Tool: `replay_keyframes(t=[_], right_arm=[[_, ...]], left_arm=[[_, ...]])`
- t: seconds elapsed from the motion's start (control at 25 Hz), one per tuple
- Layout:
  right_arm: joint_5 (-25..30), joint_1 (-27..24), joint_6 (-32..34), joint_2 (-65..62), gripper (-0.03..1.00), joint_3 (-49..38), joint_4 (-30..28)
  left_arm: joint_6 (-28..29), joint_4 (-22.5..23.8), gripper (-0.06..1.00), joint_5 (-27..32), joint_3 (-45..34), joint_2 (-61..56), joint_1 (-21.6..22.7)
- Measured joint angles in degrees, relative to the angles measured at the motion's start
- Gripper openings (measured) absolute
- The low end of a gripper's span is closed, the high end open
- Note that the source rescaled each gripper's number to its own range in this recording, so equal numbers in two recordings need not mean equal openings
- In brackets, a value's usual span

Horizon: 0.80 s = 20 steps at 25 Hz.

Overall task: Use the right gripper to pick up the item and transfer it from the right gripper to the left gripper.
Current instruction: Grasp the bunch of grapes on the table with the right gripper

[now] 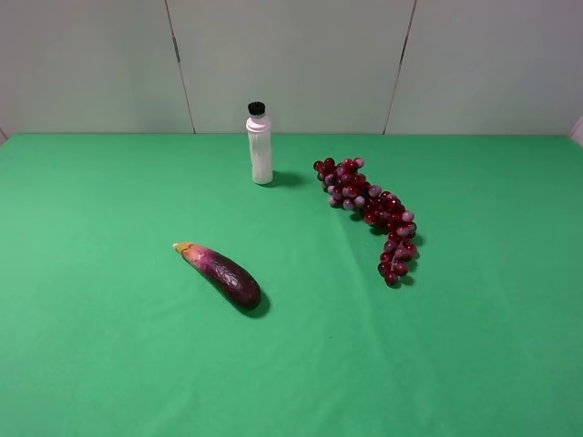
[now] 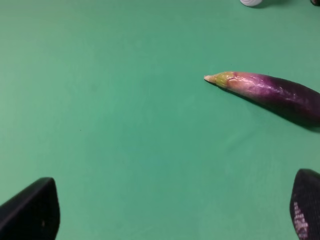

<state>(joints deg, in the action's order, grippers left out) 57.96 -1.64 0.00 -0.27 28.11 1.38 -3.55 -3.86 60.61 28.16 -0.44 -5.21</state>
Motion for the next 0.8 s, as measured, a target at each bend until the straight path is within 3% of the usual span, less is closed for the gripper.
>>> replay_keyframes(t=[0.8], right_arm=[[0.00, 0.00, -0.33, 0.00, 1.00, 0.00, 0.00]], left_arm=[[0.00, 0.00, 0.86, 0.00, 0.00, 0.00, 0.00]])
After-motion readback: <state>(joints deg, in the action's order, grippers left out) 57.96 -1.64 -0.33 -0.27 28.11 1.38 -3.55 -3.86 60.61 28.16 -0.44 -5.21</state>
